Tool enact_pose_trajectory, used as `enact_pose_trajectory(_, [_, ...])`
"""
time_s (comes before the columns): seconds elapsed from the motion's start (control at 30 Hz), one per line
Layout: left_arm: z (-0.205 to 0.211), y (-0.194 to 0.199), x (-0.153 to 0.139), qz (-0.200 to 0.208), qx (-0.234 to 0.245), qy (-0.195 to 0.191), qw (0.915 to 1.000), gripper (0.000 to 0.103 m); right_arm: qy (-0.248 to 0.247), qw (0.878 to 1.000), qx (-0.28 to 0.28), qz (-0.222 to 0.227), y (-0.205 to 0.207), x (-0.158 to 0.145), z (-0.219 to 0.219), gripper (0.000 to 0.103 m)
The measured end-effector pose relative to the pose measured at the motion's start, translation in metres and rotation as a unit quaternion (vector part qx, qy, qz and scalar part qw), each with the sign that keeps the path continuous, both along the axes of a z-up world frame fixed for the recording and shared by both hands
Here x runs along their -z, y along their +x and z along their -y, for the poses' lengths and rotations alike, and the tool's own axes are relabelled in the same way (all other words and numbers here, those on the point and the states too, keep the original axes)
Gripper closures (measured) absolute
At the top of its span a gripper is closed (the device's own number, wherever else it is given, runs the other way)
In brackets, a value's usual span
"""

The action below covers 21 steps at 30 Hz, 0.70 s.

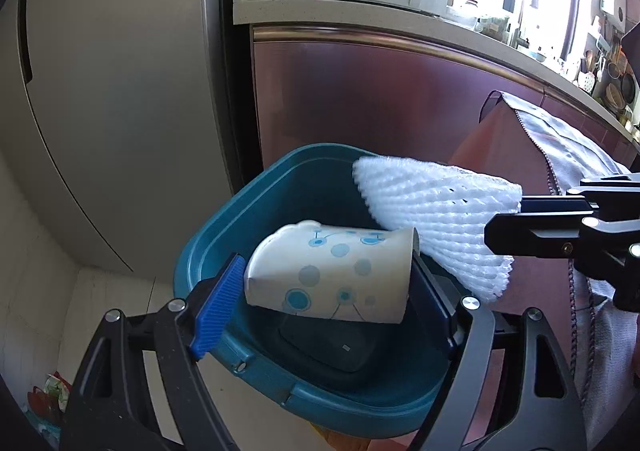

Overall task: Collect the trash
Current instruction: 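Drop the cup into the teal bin with left tool while right tool drops the net, then move both open tools back over the trash on the table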

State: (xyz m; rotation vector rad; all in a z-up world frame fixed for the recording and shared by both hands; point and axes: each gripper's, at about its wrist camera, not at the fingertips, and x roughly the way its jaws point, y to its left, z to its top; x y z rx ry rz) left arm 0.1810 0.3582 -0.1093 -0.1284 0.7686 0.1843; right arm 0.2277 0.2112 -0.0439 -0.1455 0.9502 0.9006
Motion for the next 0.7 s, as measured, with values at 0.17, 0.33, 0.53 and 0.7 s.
enact_pose_trajectory(0.17, [-0.002,0.012,0.011,-0.007,-0.002,-0.006,1.0000,0.024,0.008,1.000,0.020,-0.014,0.007,0.004,0.006,0.081])
enact_pose_trajectory(0.33, [0.002,0.017,0.006,0.002,-0.003,-0.012,0.9999,0.024,0.018,0.999,0.028,-0.009,0.000,0.000,0.019,0.078])
enact_pose_trajectory(0.53, [0.027,-0.001,-0.027,0.054,0.018,-0.015,0.9983,0.024,0.038,0.998,0.039,0.011,-0.017,-0.013,0.050,0.073])
enact_pose_trajectory(0.7, [0.057,-0.024,-0.058,0.105,0.056,-0.024,0.9926,0.022,0.055,0.996,0.055,0.048,-0.043,-0.031,0.091,0.063])
